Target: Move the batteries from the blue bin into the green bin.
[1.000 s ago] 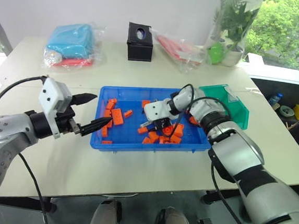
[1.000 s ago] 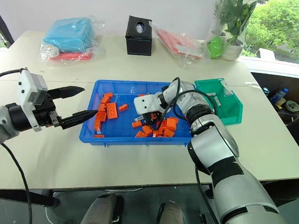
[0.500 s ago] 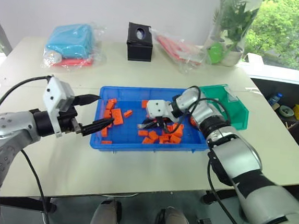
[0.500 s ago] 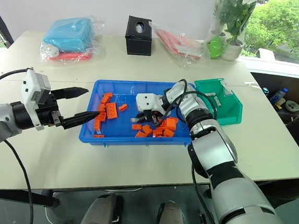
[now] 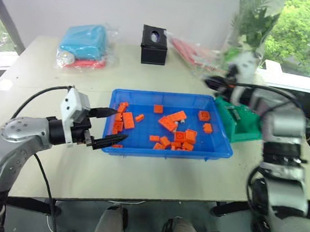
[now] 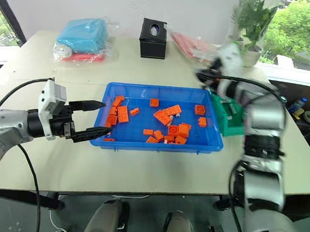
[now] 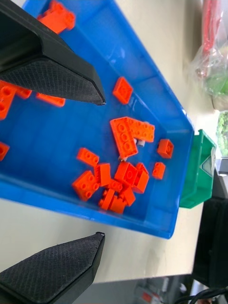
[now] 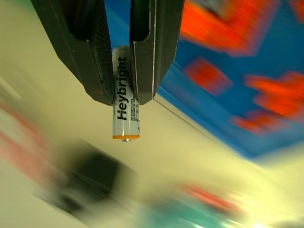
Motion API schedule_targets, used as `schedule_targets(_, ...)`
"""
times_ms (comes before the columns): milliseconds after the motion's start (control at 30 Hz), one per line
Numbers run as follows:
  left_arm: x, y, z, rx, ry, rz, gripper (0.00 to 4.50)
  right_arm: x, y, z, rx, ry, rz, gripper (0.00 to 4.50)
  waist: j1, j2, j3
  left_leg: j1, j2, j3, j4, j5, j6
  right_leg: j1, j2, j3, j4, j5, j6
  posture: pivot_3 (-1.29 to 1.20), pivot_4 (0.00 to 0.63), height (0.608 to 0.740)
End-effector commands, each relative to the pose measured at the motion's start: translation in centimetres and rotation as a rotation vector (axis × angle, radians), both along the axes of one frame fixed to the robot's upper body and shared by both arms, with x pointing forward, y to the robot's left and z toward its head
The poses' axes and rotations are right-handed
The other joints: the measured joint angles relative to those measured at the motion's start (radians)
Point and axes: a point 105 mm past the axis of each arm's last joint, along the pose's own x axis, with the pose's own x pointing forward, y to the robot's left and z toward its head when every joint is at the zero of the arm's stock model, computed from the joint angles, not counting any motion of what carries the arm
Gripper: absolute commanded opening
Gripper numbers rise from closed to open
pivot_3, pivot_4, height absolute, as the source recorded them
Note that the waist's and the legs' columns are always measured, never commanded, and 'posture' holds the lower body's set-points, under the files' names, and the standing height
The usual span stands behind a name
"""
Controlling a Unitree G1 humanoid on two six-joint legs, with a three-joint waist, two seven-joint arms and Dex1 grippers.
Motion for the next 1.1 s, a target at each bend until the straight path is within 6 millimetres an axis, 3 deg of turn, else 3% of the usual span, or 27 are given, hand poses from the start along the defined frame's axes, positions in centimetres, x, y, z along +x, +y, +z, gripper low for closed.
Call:
schedule_targets(33, 0.1, -0.7, 1.1, -0.001, -0.058, -0.04, 4.5, -0.3, -2.7, 0.8, -0.01, -0.038, -0.133, 0.01, -0.006, 0.0, 0.0, 0.0, 0.0, 0.0, 0.0, 0.0, 0.0, 0.0, 0.0, 0.0, 0.0, 0.0, 0.0, 0.0, 0.15, 0.63)
schedule_targets(133, 0.4, -0.8, 1.2, -0.002, -0.065, -0.047, 4.5, -0.1, -4.2, -0.2, -0.009, -0.007, -0.212, 0.01, -0.03, 0.004, -0.002, 0.002, 0.002, 0.001, 0.0, 0.001, 0.002, -0.001, 0.0, -0.001, 0.002, 0.001, -0.001, 0.0, 0.15, 0.63)
schedule_targets(267, 0.6, -0.9, 1.3, -0.005, -0.07, -0.048, 4.5, 0.2, -4.0, -0.9, 0.078, 0.03, -0.21, 2.01, -0.046, 0.004, -0.002, 0.002, 0.005, 0.001, -0.002, 0.002, 0.003, -0.001, 0.002, -0.002, 0.002, 0.001, 0.0, 0.0, 0.15, 0.63)
schedule_targets(400, 0.5, -0.9, 1.4, -0.007, -0.076, -0.043, 4.5, 0.6, -4.1, 0.0, 0.016, -0.008, -0.216, 4.05, -0.047, 0.004, -0.002, 0.002, 0.006, 0.002, -0.001, 0.002, 0.003, -0.001, 0.002, -0.002, 0.002, 0.001, 0.0, 0.0, 0.15, 0.63)
schedule_targets(467, 0.4, -0.9, 1.4, -0.007, -0.077, -0.038, 4.5, 0.2, -2.8, 0.9, 0.019, -0.025, -0.156, 4.05, -0.045, 0.004, -0.002, 0.002, 0.006, 0.002, -0.001, 0.002, 0.003, -0.001, 0.002, -0.002, 0.002, 0.001, 0.0, 0.0, 0.15, 0.63)
schedule_targets(567, 0.3, -0.8, 1.3, -0.006, -0.078, -0.029, 4.5, -1.0, 1.0, 1.0, 0.028, -0.01, -0.002, 4.05, -0.045, 0.004, -0.002, 0.002, 0.006, 0.001, -0.001, 0.002, 0.003, -0.001, 0.002, -0.002, 0.002, 0.001, 0.0, 0.0, 0.15, 0.63)
schedule_targets(667, 0.2, -0.8, 1.3, -0.006, -0.08, -0.022, 4.5, -2.3, 5.6, -0.4, 0.07, 0.072, 0.115, 4.05, -0.046, 0.003, -0.003, 0.002, 0.01, 0.001, -0.001, 0.002, 0.003, -0.001, 0.003, -0.002, 0.002, 0.001, 0.0, 0.0, 0.15, 0.63)
schedule_targets(767, 0.2, -0.8, 1.4, -0.007, -0.084, -0.015, 4.5, -3.0, 8.2, -1.9, 0.125, 0.16, 0.151, 4.05, -0.046, 0.002, -0.004, 0.002, 0.011, 0.001, -0.001, 0.001, 0.003, -0.002, 0.005, -0.003, 0.002, 0.001, 0.0, 0.0, 0.15, 0.63)
schedule_targets(1100, 0.4, -0.6, 1.9, -0.006, -0.109, 0.008, 4.5, -3.7, 11.1, -7.2, 0.112, 0.409, 0.166, 4.05, -0.023, 0.003, -0.004, 0.001, 0.01, 0.002, 0.001, 0.001, 0.003, -0.002, 0.004, -0.003, 0.001, 0.001, -0.002, 0.0, 0.15, 0.63)
